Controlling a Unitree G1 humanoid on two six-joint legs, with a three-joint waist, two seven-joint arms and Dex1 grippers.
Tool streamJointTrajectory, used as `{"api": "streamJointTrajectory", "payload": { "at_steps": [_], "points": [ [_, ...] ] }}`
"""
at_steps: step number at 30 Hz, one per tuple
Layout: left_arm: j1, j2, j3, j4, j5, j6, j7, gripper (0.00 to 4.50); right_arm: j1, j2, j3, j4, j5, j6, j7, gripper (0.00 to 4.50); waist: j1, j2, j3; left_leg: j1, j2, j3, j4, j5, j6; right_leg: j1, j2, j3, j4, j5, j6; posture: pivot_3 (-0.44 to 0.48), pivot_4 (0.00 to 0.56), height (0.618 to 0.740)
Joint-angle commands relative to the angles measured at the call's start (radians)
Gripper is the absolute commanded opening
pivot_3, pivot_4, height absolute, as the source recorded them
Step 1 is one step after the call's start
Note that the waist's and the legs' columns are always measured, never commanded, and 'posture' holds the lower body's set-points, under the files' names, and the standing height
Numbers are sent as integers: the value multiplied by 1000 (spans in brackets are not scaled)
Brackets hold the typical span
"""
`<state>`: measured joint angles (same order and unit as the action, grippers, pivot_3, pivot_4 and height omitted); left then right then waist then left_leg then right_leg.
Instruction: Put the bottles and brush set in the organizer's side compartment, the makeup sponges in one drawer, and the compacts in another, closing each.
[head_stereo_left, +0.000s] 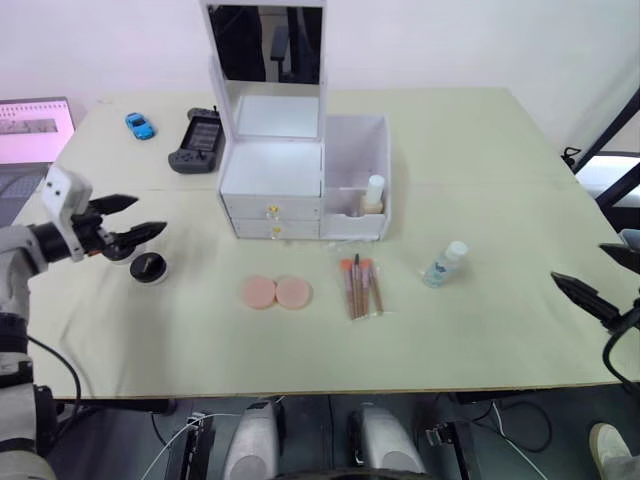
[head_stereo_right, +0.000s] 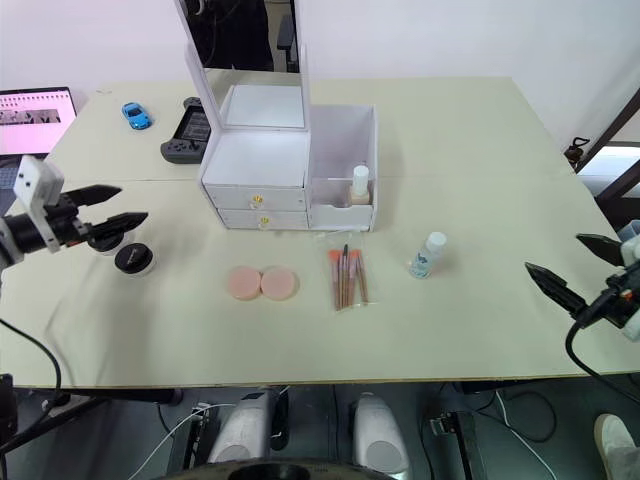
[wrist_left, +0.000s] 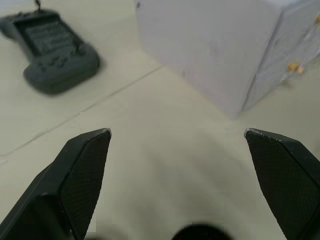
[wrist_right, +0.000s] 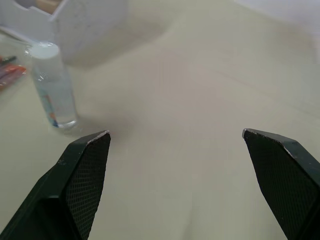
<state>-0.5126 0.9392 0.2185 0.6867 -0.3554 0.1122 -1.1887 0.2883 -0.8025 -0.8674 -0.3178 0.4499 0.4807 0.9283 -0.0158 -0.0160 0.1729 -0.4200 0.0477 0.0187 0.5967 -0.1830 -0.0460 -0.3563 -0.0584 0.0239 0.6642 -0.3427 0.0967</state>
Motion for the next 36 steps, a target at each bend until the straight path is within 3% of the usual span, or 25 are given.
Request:
{"api": "streamJointTrajectory", "payload": {
  "at_steps": [1, 12, 17, 24, 29, 36],
  "points": [
    [-8, 31, 44, 14, 5, -55, -6, 4500, 5, -1, -32, 33, -6, -50, -13, 4459, 1, -1, -1, 0, 1, 1, 0, 0, 0, 0, 0, 0, 0, 0, -1, 0, 150, 740],
    [-6, 20, 46, -96, -6, -19, -12, 4500, -46, -39, 17, 40, 25, -8, -50, 4459, 1, -2, -1, 0, 2, 3, -1, 0, 0, -1, -1, 1, 0, 0, 0, 0, 150, 740],
    [-51, -23, -3, -315, -43, 75, -33, 4500, -40, -101, 14, -53, 120, 138, -14, 4459, 6, -2, -1, 0, 2, 3, 0, 0, 0, -1, -1, 1, 0, 0, 0, 0, 150, 740],
    [-128, -118, -117, -631, -168, 350, -40, 4500, -36, -144, 10, -272, 241, 264, -17, 4459, 4, -2, -1, -2, 1, 2, 0, 0, 0, 0, 1, 1, 0, 1, 2, 0, 150, 740],
    [-195, -183, -224, -791, -241, 502, -55, 4500, -65, -134, 52, -423, 323, 369, -130, 4459, 1, -2, -1, -2, 2, 1, 0, 0, 0, 0, 5, 2, 0, 2, 2, 0, 150, 740],
    [-296, -243, -316, -829, -248, 531, -95, 4500, -135, -74, 156, -479, 355, 462, -347, 4459, 2, -3, -1, -2, 2, 0, 3, 0, 0, 0, 6, 3, 0, 2, 2, 0, 150, 740]
  ]
}}
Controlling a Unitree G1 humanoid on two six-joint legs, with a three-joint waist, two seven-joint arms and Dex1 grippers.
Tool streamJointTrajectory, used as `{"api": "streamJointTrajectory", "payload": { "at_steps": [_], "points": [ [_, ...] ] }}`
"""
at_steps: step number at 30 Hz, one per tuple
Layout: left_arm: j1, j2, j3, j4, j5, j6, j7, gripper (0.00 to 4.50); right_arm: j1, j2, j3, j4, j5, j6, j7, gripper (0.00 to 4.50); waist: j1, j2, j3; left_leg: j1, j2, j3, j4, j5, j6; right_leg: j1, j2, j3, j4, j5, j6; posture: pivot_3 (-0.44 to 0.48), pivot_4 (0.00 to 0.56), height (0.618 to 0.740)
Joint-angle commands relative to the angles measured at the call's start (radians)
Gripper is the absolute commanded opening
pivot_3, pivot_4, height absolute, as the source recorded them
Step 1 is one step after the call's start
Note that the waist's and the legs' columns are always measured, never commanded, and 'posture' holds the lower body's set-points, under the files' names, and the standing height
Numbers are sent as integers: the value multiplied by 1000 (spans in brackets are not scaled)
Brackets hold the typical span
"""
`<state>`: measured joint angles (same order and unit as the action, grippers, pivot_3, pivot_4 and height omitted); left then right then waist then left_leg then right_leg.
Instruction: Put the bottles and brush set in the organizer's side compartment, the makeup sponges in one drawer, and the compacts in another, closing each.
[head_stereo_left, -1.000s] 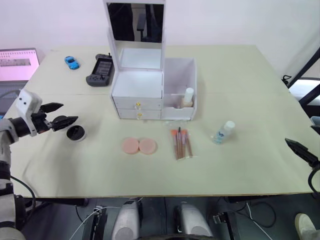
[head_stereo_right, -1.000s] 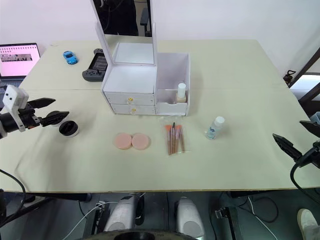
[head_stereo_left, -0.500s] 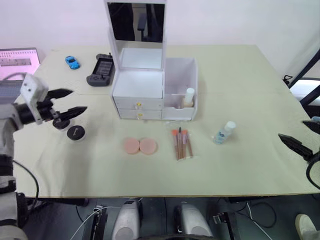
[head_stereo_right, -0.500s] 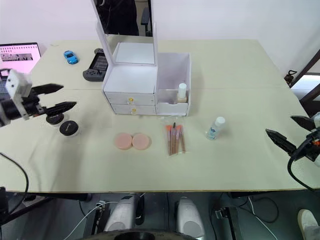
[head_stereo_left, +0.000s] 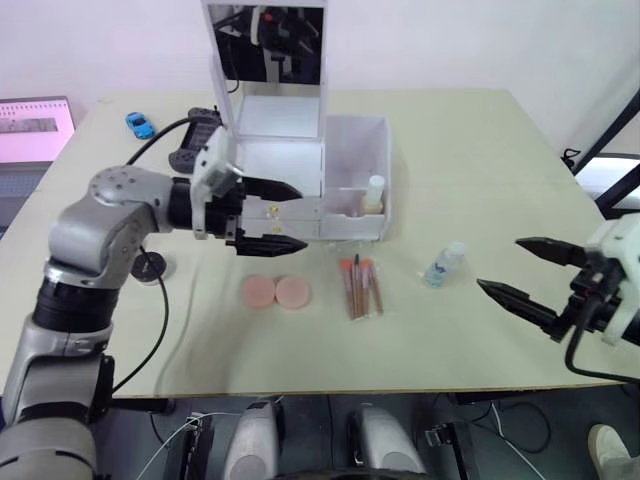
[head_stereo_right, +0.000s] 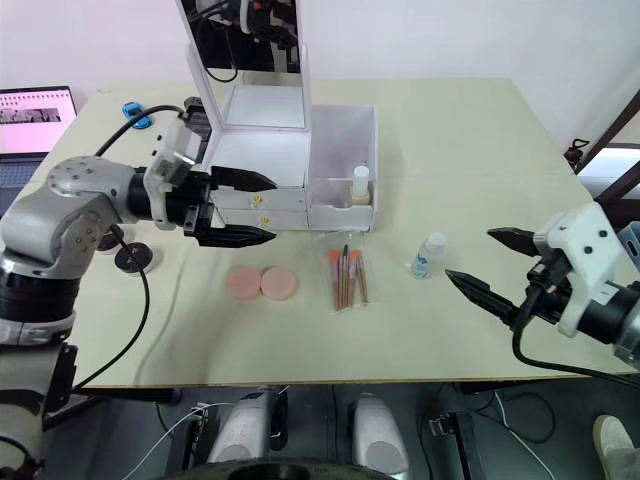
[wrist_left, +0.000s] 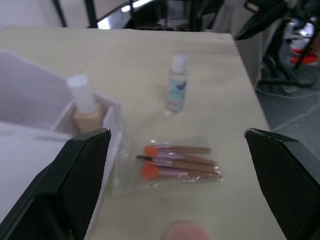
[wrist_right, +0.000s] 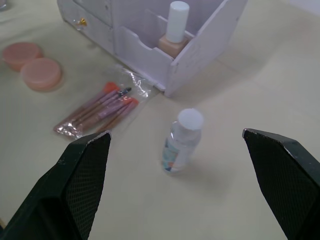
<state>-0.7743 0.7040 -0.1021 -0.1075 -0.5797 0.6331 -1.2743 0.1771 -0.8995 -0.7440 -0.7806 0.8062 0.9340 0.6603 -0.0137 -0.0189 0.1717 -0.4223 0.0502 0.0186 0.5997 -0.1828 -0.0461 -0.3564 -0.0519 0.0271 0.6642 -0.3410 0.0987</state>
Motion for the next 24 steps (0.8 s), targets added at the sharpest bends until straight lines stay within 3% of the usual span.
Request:
{"api": "streamJointTrajectory", "payload": {
  "at_steps": [1, 6, 9, 10, 24],
  "points": [
    [-36, -12, 2, -36, -20, 7, -11, 4500, -31, 33, 54, -13, -13, 8, -102, 4459, -1, 0, 0, 0, 0, 0, 0, 0, 0, 0, 0, 0, 0, 0, 0, 0, 150, 740],
    [-25, -28, -2, -41, 15, -29, -1, 4500, -77, 86, 180, 43, -81, -9, -194, 4459, 0, 0, 0, 0, 1, 0, 0, 0, 0, -1, 1, 1, 0, 0, 0, 0, 150, 740],
    [-10, -19, 0, -44, 32, -50, -4, 4500, -104, 97, 245, 81, -135, -42, -214, 3693, 0, 0, 0, -1, 1, 0, 0, 0, 0, -1, 1, 1, 0, 0, 0, 0, 150, 740],
    [-7, -17, 5, -47, 29, -45, 0, 4500, -108, 95, 264, 93, -157, -56, -216, 3257, 0, 0, 0, -1, 1, 0, 0, 0, 0, -1, 1, 1, 0, 0, 0, 0, 150, 740],
    [29, 2, 30, -91, 20, -35, 44, 4500, -190, 131, 389, 196, -228, -121, -205, 3257, 0, 0, 0, -1, 1, 0, 0, 0, 0, -1, 1, 1, 0, 0, 0, 0, 150, 740]
  ]
}}
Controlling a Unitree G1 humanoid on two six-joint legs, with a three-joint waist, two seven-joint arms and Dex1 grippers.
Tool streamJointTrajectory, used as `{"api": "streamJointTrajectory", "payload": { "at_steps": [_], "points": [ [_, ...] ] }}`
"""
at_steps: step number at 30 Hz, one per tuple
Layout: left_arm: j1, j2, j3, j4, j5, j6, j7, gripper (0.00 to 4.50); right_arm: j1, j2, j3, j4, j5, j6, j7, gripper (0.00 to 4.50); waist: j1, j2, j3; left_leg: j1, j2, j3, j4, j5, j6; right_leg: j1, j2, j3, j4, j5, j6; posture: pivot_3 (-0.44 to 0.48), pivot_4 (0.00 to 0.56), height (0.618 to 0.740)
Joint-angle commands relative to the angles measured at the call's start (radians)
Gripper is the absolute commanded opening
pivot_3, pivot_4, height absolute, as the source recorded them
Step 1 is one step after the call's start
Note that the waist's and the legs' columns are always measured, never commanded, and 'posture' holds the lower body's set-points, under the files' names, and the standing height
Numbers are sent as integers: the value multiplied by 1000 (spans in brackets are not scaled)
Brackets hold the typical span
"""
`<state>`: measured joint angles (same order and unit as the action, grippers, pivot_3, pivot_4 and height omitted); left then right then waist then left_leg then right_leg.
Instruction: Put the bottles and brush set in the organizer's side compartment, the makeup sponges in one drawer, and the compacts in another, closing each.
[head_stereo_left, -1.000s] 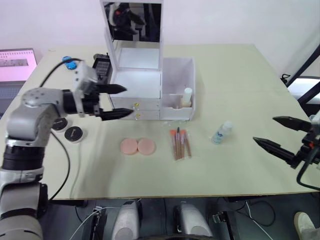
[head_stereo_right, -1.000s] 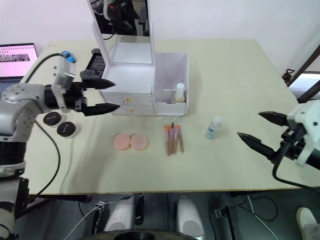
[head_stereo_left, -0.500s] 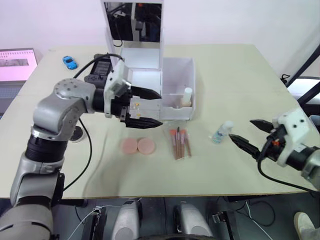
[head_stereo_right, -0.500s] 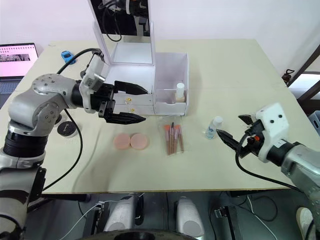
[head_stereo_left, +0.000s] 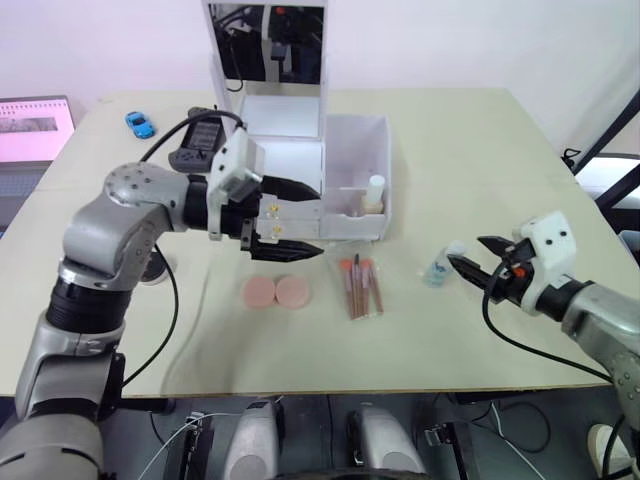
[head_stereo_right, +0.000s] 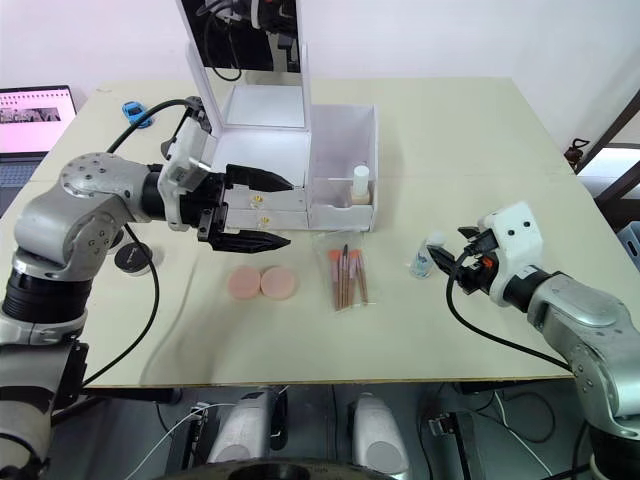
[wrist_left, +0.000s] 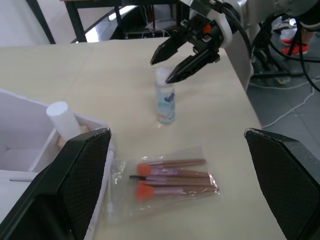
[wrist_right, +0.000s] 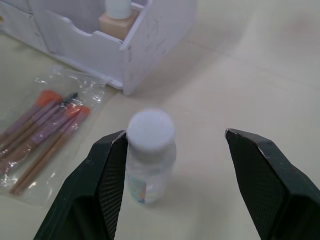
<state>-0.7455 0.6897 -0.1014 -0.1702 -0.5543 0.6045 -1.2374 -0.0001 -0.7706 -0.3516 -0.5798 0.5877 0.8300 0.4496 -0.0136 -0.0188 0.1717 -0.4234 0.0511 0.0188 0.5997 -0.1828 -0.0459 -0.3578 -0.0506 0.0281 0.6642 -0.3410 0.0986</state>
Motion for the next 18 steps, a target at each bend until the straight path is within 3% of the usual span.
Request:
{"api": "streamJointTrajectory", "payload": {
  "at_steps": [1, 9, 13, 18],
  "points": [
    [1, 17, 30, -30, -6, -6, 9, 4500, -14, 3, -1, -8, -9, -14, 5, 3257, 0, 0, 0, 0, 0, 0, 0, 0, 0, 0, 0, 0, 0, 0, 0, 0, 150, 740],
    [-8, 12, 23, -20, -2, -9, 22, 4500, -28, 25, 17, -27, 5, 2, -3, 3257, 0, 0, 0, 0, 0, 0, 0, 0, 0, 0, 0, 0, 0, 0, 0, 0, 150, 740],
    [-10, 3, 13, -21, 1, -8, 30, 4500, -37, 38, 38, -22, -8, 2, -9, 1458, 0, 0, 0, 0, 0, 0, 0, 0, 0, 0, 0, 0, 0, 0, 0, 0, 150, 740],
    [-15, 3, 11, -11, 7, -12, 28, 4500, -37, 36, 37, -22, -17, 13, -12, 1458, 0, 0, 0, 0, 0, 0, 0, 0, 0, 0, 0, 0, 0, 0, 0, 0, 150, 740]
  ]
}}
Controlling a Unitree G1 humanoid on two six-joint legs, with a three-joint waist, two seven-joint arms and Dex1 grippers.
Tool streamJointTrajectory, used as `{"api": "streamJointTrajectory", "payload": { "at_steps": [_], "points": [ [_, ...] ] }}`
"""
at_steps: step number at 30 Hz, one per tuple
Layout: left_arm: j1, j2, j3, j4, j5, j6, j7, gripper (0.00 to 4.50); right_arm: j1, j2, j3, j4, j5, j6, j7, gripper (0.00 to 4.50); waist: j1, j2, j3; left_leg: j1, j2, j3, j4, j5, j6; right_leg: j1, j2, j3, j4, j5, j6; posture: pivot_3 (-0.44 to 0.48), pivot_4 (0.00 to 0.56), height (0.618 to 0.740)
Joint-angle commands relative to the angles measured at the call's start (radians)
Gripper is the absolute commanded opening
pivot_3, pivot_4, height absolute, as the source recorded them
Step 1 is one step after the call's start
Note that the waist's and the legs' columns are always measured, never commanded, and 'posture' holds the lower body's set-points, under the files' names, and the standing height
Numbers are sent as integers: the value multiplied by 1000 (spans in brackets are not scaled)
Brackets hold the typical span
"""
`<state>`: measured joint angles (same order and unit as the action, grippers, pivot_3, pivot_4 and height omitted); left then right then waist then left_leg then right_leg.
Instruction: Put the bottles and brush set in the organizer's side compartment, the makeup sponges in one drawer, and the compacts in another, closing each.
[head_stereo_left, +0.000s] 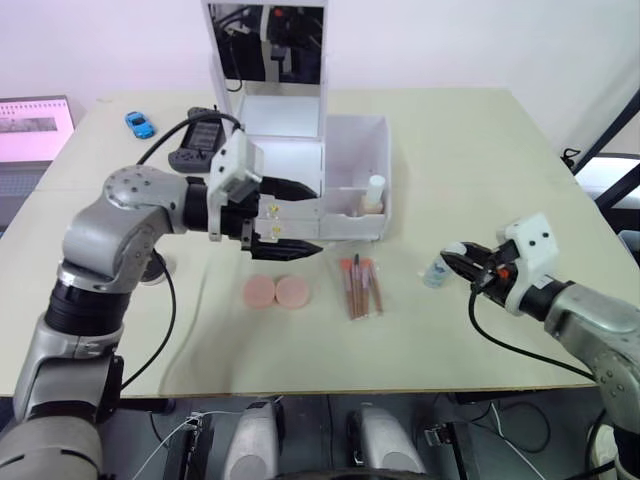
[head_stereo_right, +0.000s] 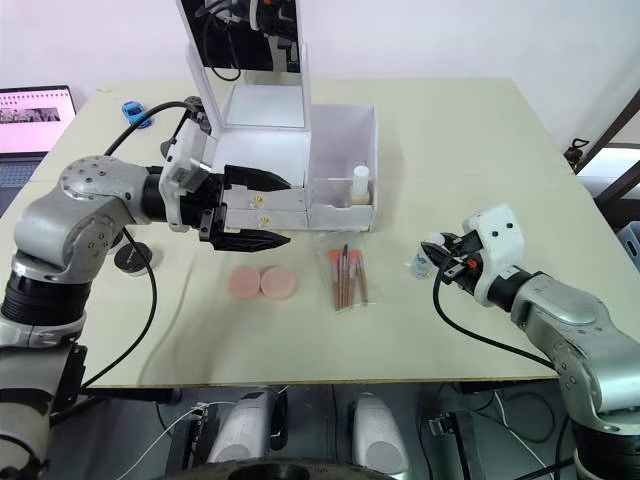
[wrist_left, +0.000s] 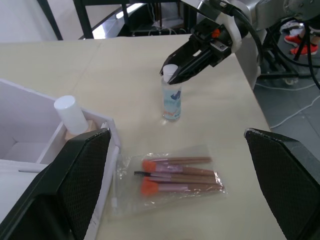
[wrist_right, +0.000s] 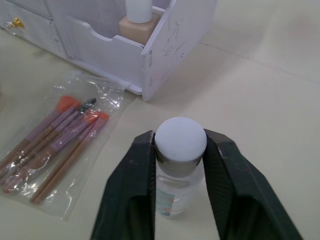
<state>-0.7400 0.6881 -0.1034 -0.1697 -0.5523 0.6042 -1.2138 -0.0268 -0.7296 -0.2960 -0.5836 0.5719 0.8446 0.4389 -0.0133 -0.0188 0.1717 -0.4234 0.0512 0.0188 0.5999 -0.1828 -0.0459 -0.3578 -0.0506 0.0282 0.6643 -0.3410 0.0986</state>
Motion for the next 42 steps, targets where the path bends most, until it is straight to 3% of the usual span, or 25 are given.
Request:
{"api": "streamJointTrajectory", "payload": {
  "at_steps": [1, 8, 26, 29, 34, 39, 42],
  "points": [
    [-22, 5, 13, -8, 7, -14, 4, 4500, -12, -8, -23, -18, 0, 2, -1, 1458, 0, 0, 0, 0, 0, 0, 0, 0, 0, 0, 0, 0, 0, 0, 0, 0, 150, 740],
    [-19, 6, 23, 28, 34, -40, 11, 4500, -70, -28, -67, -29, 46, 45, 8, 1458, -1, 0, 0, 0, 0, 0, 0, 0, 0, 0, 0, 0, 0, 0, 0, 0, 150, 740],
    [-14, -5, 21, 52, 70, -79, 34, 4500, -86, -26, -35, 39, 19, 38, 17, 1458, 0, 0, 0, -1, 0, 0, 0, 0, 0, -1, 0, 0, 0, 0, 0, 0, 150, 740],
    [-17, -7, 20, 58, 73, -85, 33, 4500, -91, -23, -36, 42, 19, 38, 15, 720, 0, 0, 0, -1, 0, 0, 0, 0, 0, -1, 0, 0, 0, 0, 0, 0, 150, 740],
    [-19, -8, 29, 72, 78, -92, 38, 4500, -114, -40, -43, 23, 26, 43, 18, 714, -1, 0, 0, -1, 0, 0, 0, 0, 0, -1, 0, 0, 0, 0, 0, 0, 150, 740],
    [10, 3, 63, 82, 82, -101, 59, 4500, -220, -93, -33, -21, 88, 87, 62, 714, -2, 0, 0, -1, 0, 0, 0, 0, 0, -2, 0, 0, 0, 0, 0, 0, 150, 740],
    [42, 14, 105, 88, 80, -103, 90, 4500, -375, -120, -7, -40, 172, 165, 76, 714, -8, 1, 0, -1, 1, 1, -1, 0, 0, -2, 1, 1, 1, 0, 0, 0, 150, 740]
  ]
}}
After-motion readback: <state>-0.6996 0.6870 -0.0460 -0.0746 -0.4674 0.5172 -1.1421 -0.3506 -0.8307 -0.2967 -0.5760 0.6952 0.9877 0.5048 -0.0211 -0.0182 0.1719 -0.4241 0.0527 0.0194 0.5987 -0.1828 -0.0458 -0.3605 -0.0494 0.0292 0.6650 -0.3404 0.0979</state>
